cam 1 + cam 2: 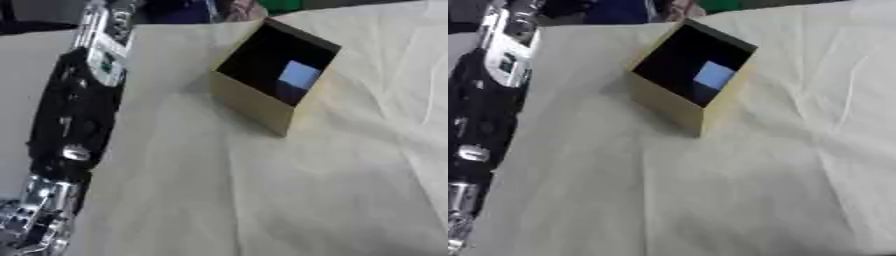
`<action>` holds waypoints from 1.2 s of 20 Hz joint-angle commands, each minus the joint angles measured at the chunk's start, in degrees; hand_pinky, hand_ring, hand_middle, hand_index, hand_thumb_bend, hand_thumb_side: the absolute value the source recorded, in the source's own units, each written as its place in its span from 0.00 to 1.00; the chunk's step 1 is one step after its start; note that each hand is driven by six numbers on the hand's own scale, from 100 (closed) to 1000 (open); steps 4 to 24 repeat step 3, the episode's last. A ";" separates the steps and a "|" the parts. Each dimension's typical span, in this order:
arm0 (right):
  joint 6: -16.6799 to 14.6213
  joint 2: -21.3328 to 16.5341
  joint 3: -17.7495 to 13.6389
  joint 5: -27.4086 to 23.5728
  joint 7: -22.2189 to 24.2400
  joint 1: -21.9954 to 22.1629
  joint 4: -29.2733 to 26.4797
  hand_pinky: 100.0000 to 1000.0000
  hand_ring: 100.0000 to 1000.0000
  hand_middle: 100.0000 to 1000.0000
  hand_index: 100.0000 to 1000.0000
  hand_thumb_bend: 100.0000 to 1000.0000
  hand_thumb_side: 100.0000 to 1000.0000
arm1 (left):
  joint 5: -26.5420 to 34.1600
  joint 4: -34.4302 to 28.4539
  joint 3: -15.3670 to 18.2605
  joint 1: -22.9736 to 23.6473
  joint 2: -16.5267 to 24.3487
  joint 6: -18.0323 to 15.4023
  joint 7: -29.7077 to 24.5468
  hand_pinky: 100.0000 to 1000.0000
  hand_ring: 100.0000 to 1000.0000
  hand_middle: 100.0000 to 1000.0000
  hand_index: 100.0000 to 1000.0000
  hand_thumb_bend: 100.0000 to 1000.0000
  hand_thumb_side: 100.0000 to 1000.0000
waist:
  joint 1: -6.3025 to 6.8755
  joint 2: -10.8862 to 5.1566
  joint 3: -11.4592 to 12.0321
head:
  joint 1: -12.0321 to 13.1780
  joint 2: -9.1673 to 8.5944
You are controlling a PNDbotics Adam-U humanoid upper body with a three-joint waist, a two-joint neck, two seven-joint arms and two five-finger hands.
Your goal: Pick up objects on the table and place them in the box.
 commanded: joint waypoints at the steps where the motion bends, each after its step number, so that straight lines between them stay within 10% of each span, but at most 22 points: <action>1: 0.07 -1.33 -0.99 1.06 -1.12 0.52 -0.93 0.62 0.81 0.59 0.70 0.00 0.80 | 12.01 -7.31 3.23 2.66 5.00 4.94 -2.62 0.99 0.89 0.74 0.90 0.02 0.90 | -0.69 -1.55 0.92 | -1.65 1.31; 24: 0.11 -1.22 -1.22 1.49 -1.61 1.05 -0.93 0.62 0.81 0.59 0.70 0.00 0.80 | 17.50 -11.12 5.22 6.12 6.70 8.24 -3.44 0.99 0.88 0.73 0.90 0.07 0.83 | -0.99 -1.80 1.89 | -2.36 1.66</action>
